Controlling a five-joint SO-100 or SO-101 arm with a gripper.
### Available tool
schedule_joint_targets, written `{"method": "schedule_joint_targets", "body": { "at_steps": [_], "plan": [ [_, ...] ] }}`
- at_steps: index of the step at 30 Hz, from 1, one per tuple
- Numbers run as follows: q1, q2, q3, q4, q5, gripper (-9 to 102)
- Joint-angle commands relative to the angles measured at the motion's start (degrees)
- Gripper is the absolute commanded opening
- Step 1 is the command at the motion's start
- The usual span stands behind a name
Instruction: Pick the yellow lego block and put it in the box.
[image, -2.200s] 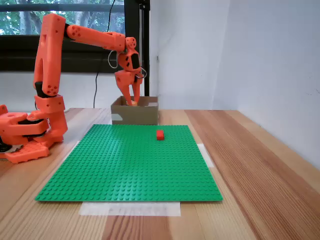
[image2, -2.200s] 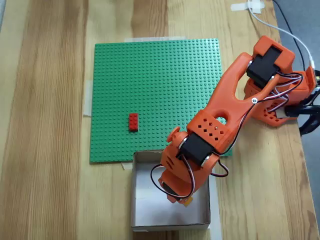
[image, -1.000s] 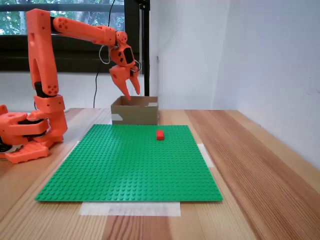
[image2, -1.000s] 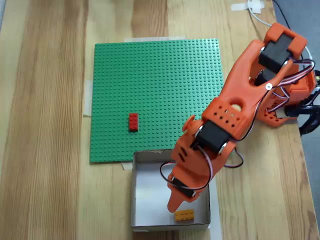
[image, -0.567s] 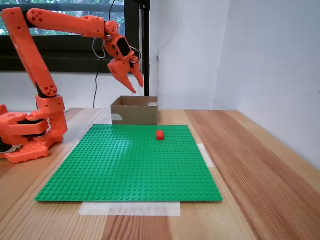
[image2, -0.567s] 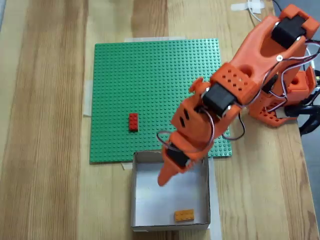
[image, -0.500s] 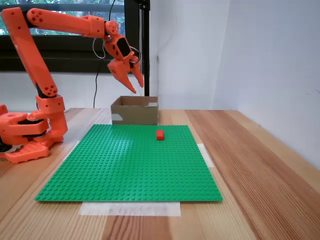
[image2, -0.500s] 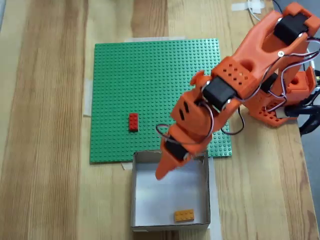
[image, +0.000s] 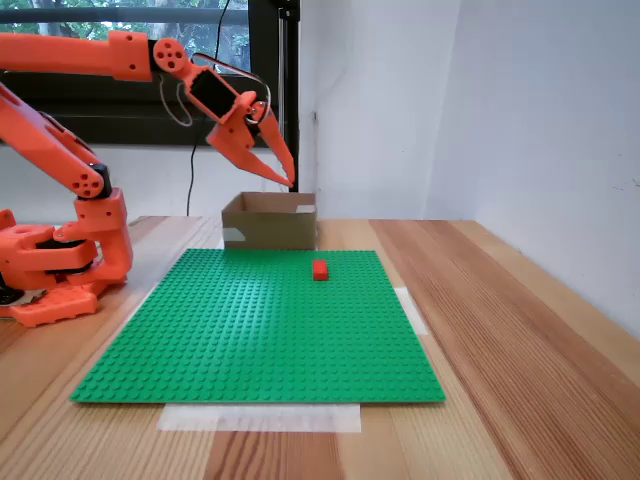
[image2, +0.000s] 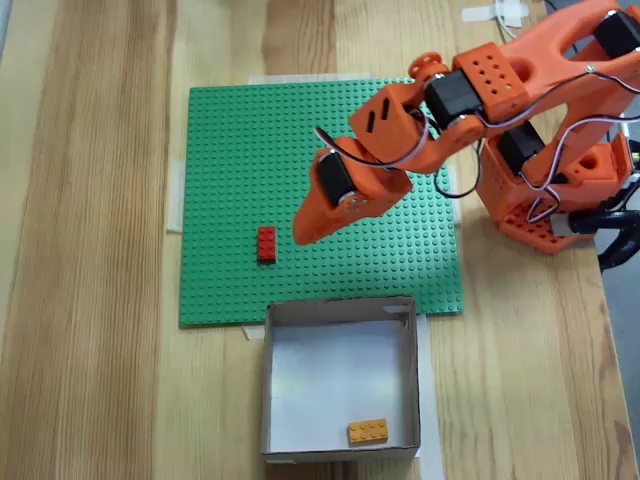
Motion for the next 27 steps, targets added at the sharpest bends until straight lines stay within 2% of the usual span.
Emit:
{"method": "schedule_joint_targets", "body": {
  "at_steps": [1, 4, 9, 16, 27],
  "plan": [
    [7.56, 11.78, 10.28, -5.01, 1.85, -1],
    [11.87, 20.65, 17.49, -6.42, 2.55, -1],
    [16.96, 31.03, 25.14, -2.90, 2.11, -1],
    [18.46, 44.03, 36.65, 1.23, 1.32, -1],
    [19.34, 52.91, 46.49, 5.27, -3.78, -1]
  ]
}}
